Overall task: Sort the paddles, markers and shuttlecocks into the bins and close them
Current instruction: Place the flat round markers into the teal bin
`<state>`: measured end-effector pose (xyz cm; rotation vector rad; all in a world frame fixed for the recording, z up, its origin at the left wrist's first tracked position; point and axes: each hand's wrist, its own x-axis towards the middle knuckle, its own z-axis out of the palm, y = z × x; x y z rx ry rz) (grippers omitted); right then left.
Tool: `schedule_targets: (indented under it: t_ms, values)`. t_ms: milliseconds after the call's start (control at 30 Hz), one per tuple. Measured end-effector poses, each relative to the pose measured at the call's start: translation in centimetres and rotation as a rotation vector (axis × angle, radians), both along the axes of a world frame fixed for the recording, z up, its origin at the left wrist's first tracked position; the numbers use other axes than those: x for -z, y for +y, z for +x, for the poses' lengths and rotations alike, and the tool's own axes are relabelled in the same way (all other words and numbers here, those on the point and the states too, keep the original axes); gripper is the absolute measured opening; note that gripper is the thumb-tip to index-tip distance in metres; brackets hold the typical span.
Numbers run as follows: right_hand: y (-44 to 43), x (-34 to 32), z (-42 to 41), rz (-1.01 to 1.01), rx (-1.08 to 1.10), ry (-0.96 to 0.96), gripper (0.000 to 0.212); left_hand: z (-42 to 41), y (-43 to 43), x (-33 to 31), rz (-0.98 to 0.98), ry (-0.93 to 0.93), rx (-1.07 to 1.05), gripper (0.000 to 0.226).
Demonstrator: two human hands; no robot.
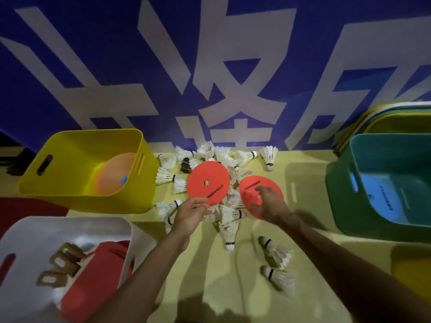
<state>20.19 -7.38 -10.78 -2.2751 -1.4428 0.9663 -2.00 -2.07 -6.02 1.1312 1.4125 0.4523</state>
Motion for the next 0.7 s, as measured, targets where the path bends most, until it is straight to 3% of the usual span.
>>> schedule_targets:
  t_ms: [167,400,533,700]
  values:
    - [0.0,2.8,-2.0,-0.066,0.021,-0.09,0.058,-1.2,1.1,2.6,-0.142,-0.054,-0.074,0.011]
    - [-0.1,4.4,-2.5,-0.061,0.035,-0.226,0.05,-0.7,3.0,5.2,-0.178,-0.08,-0.147,0.032]
    - [-0.3,4.2,-2.3,-0.038,0.035,-0.256,0.039,-0.6,4.2,5.4,-0.227,-0.145,-0.21,0.023]
    - [-0.8,3.4,-1.2,-0.073,-0.029,-0.416,0.048,-0.5,5.2,5.6,-0.403,-0.239,-0.284,0.009]
